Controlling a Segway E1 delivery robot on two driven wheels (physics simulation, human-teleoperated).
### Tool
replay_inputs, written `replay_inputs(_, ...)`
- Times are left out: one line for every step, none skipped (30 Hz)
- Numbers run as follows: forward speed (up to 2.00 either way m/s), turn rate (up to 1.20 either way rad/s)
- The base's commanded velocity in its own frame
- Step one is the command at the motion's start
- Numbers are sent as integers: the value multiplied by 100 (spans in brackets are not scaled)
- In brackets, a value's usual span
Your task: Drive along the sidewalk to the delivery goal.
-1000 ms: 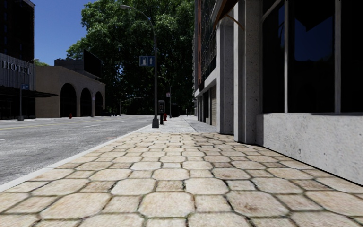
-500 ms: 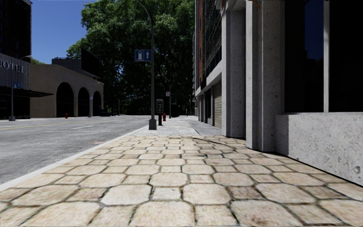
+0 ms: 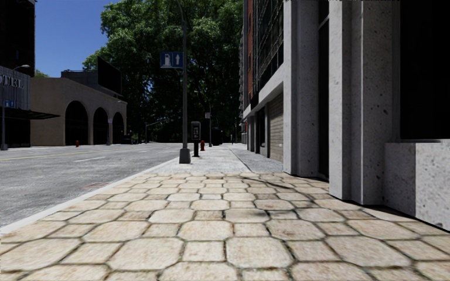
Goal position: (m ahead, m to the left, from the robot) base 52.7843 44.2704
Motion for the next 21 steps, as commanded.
replay_inputs(194, 0)
replay_inputs(194, 0)
replay_inputs(194, 0)
replay_inputs(194, 0)
replay_inputs(194, 0)
replay_inputs(194, 0)
replay_inputs(194, 0)
replay_inputs(194, 0)
replay_inputs(194, 0)
replay_inputs(194, 0)
replay_inputs(194, 0)
replay_inputs(194, 0)
replay_inputs(194, 0)
replay_inputs(194, 0)
replay_inputs(194, 0)
replay_inputs(194, 0)
replay_inputs(194, 0)
replay_inputs(194, 0)
replay_inputs(194, 0)
replay_inputs(194, 0)
replay_inputs(194, 0)
